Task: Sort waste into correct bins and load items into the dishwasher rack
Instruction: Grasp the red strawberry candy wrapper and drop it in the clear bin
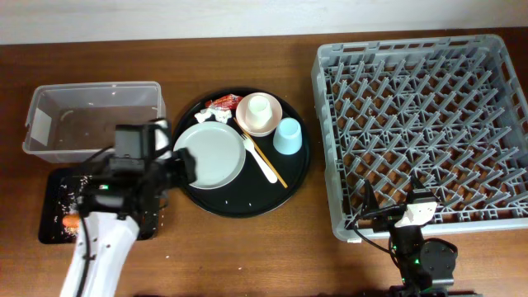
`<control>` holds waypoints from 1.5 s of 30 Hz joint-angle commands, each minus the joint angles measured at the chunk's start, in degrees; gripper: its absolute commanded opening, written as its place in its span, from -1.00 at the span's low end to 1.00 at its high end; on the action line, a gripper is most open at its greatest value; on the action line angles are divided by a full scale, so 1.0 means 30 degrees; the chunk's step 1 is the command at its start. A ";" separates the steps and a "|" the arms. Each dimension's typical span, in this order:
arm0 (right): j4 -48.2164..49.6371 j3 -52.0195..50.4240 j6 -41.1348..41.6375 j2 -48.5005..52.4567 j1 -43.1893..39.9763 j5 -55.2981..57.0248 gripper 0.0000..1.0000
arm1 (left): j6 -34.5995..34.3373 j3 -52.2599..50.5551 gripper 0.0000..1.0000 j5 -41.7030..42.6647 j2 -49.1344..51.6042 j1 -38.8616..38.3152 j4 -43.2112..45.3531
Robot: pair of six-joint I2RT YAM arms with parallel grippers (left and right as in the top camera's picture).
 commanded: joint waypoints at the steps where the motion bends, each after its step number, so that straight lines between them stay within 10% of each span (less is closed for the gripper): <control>1: -0.0073 -0.0124 0.0160 -0.0138 -0.0124 0.0029 0.97 | 0.2361 0.1712 0.14 0.0219 0.0867 -0.2433 0.0627; 6: -0.0073 -0.0124 0.0160 -0.0138 -0.0124 0.0029 0.97 | 0.5479 1.4520 0.39 -0.1734 0.9850 -0.2586 -0.4452; 18: -0.0073 -0.0124 0.0160 -0.0138 -0.0124 0.0029 0.98 | 0.8531 1.5154 0.55 -0.3351 1.9336 -0.1880 0.1654; 37: -0.0073 -0.0124 0.0160 -0.0138 -0.0124 0.0029 0.97 | 0.8524 1.4826 -0.75 -0.3286 1.9438 -0.1683 0.1348; 38: -0.0073 -0.0124 0.0160 -0.0138 -0.0124 0.0029 0.97 | 0.8524 1.4826 -0.17 -0.3286 1.9438 -0.1683 0.1494; 39: -0.0073 -0.0124 0.0160 -0.0138 -0.0124 0.0029 0.97 | 0.8531 1.4826 -0.06 -0.3286 1.9438 -0.1683 0.1756; 45: -0.0073 -0.0124 0.0160 -0.0138 -0.0124 0.0029 0.97 | 0.8524 1.4455 0.08 -0.3279 1.9445 -0.1683 0.2783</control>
